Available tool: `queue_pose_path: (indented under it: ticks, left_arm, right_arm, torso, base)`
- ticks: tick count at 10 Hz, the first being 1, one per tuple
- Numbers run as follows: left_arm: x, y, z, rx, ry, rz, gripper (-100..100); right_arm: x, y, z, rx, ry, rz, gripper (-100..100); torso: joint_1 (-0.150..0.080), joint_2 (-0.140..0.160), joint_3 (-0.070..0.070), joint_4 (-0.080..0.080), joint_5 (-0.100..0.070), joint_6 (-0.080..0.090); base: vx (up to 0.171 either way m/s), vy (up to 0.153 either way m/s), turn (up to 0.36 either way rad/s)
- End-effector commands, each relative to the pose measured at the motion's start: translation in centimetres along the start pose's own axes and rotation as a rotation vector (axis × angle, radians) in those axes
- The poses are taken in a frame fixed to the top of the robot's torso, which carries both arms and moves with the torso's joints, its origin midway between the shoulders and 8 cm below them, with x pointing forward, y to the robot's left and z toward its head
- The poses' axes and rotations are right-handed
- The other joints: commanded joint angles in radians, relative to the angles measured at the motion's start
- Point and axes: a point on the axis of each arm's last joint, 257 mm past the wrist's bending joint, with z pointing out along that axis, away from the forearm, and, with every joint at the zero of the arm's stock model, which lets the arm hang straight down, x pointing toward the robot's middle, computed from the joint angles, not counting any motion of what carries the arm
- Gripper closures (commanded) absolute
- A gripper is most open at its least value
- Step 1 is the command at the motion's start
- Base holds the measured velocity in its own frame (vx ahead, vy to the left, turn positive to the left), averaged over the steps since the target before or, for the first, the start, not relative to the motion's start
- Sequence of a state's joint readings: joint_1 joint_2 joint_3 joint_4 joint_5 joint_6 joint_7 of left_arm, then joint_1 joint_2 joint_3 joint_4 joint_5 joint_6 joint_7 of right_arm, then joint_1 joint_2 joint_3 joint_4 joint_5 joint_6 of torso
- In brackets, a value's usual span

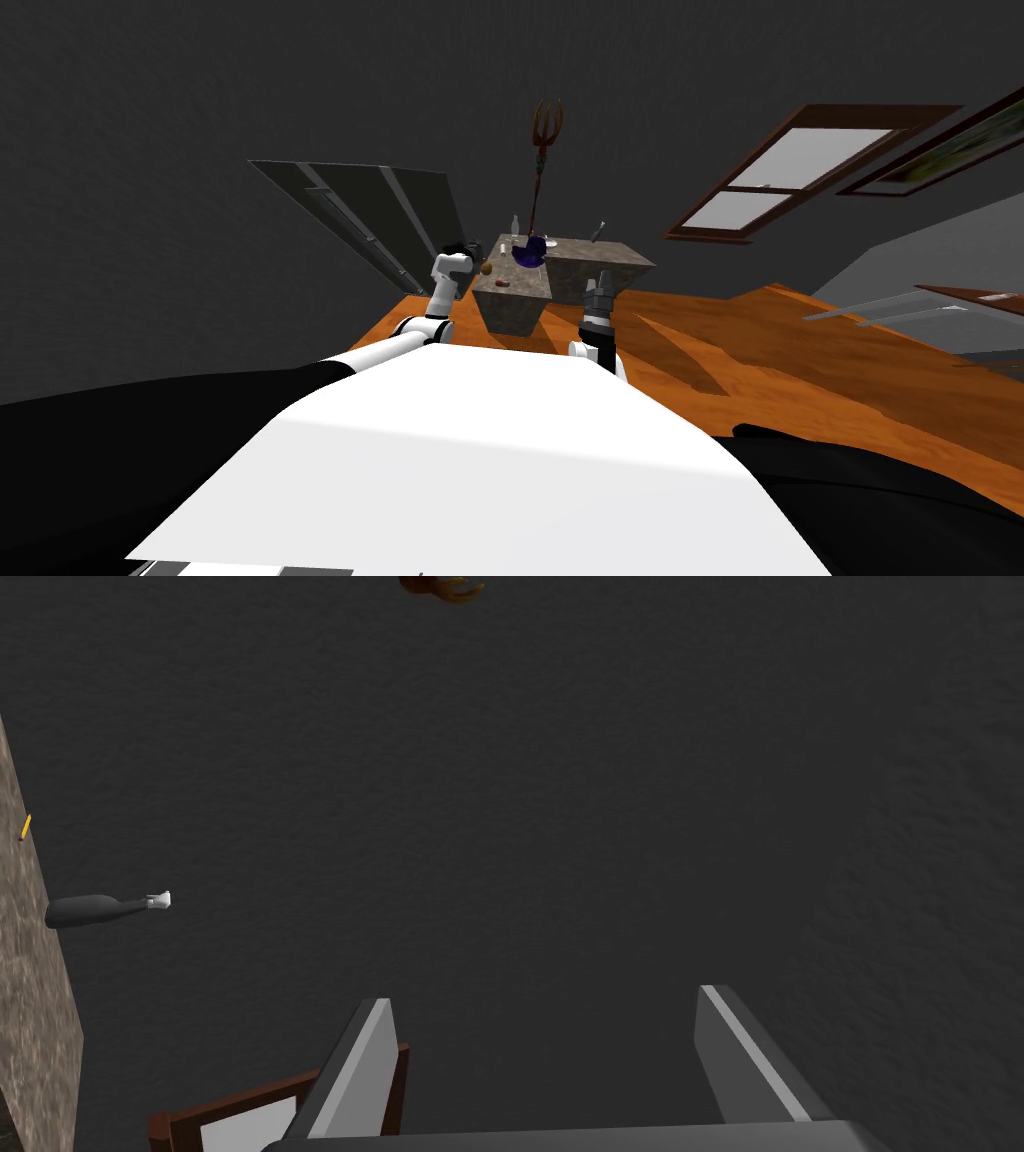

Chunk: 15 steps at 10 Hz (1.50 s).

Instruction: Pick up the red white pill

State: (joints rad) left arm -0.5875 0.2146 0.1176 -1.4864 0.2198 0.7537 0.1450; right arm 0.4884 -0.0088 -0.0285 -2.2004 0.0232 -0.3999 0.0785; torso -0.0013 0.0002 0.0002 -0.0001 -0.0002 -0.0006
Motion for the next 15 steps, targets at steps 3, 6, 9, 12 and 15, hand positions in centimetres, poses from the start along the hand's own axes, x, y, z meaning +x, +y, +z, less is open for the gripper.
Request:
queue_pose_path:
  ticks: [3,6,9,12,15]
  left_arm:
    - [0.7,2.2,1.4,-0.099,-0.002,-0.001,-100]
    - [1.3,3.7,2.3,-0.175,-0.001,0.003,-100]
    - [3.2,5.2,3.1,-0.289,0.01,0.023,-100]
    - [3.2,8.7,3.4,-0.406,-0.002,0.03,-100]
    - [4.6,11.0,3.3,-0.527,0.004,0.063,-100]
  right_arm:
    - [0.0,0.0,0.0,0.0,0.0,0.0,0]
    - [0.0,0.0,0.0,0.0,0.0,0.0,0]
    - [0.0,0.0,0.0,0.0,0.0,0.0,0]
    - [0.0,0.0,0.0,0.0,0.0,0.0,0]
    - [0.0,0.0,0.0,0.0,0.0,0.0,0]
  torso:
    - [-0.001,0.0,0.0,0.0,0.0,0.0]
    - [0.0,0.0,0.0,0.0,0.0,0.0]
    - [0.0,-0.001,0.0,0.0,0.0,0.0]
    - [-0.001,-0.001,0.0,0.0,0.0,0.0]
    - [-0.001,-0.002,-0.001,0.0,0.0,0.0]
  base:
    - [-0.004,-0.023,0.036]
    - [-0.004,-0.02,0.041]
    - [0.001,-0.028,0.08]
    - [0.002,-0.035,0.061]
    - [0.018,-0.037,0.088]
